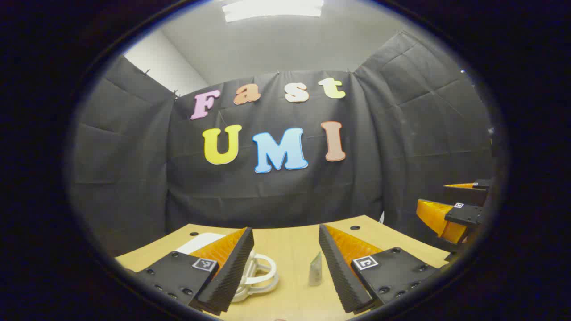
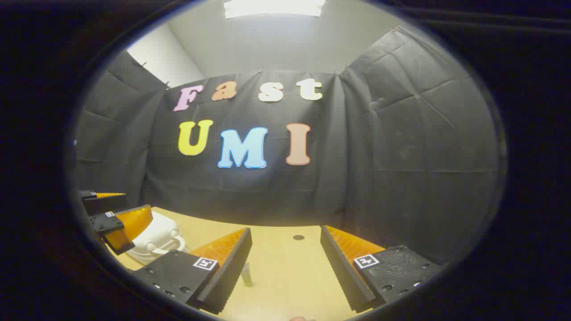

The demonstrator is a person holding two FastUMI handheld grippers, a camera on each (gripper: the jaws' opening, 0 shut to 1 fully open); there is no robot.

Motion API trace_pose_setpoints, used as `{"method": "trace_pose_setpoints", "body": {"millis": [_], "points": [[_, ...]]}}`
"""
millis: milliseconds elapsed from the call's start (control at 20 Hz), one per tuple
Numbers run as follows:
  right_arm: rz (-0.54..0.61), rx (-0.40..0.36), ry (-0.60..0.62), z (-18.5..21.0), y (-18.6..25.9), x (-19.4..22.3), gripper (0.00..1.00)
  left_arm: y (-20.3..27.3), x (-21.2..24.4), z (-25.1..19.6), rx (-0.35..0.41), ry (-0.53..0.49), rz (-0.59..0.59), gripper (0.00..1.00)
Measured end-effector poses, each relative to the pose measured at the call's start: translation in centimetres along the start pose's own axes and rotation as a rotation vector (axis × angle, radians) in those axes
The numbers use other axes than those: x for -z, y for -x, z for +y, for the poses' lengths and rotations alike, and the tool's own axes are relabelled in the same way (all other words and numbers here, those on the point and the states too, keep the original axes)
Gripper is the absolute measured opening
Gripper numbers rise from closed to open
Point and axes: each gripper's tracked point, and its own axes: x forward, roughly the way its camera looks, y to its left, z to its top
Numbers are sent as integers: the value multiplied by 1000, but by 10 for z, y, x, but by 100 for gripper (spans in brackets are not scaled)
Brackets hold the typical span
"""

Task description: First open the suitcase, pack the skin care products into it, and then close the suitcase.

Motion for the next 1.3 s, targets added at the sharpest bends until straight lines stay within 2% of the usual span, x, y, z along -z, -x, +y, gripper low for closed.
{"method": "trace_pose_setpoints", "body": {"millis": [550, 600, 650, 750, 850, 950, 1150, 1300], "points": [[4, 3, 0, -2, 4, 0, 94, 3, 2, 2, 4, -11, 12, 94], [-21, 15, 22, -6, 0, -5, 94, -1, -1, 2, 12, -24, 5, 95], [-29, 47, -8, -7, 0, -9, 94, -4, 0, 0, 24, 2, 17, 95], [27, 61, -21, -2, 1, -1, 94, -11, 11, 7, 62, -49, 105, 94], [68, 71, -87, 6, -15, 7, 94, -32, 8, 9, 96, -65, 102, 94], [101, 114, -130, -3, -17, 16, 94, -48, 12, 4, 134, -66, 114, 94], [133, 195, -117, -27, -13, 27, 94, -71, 37, -21, 221, -88, 206, 95], [145, 229, -101, -38, -13, 29, 94, -89, 75, -37, 271, -78, 365, 94]]}}
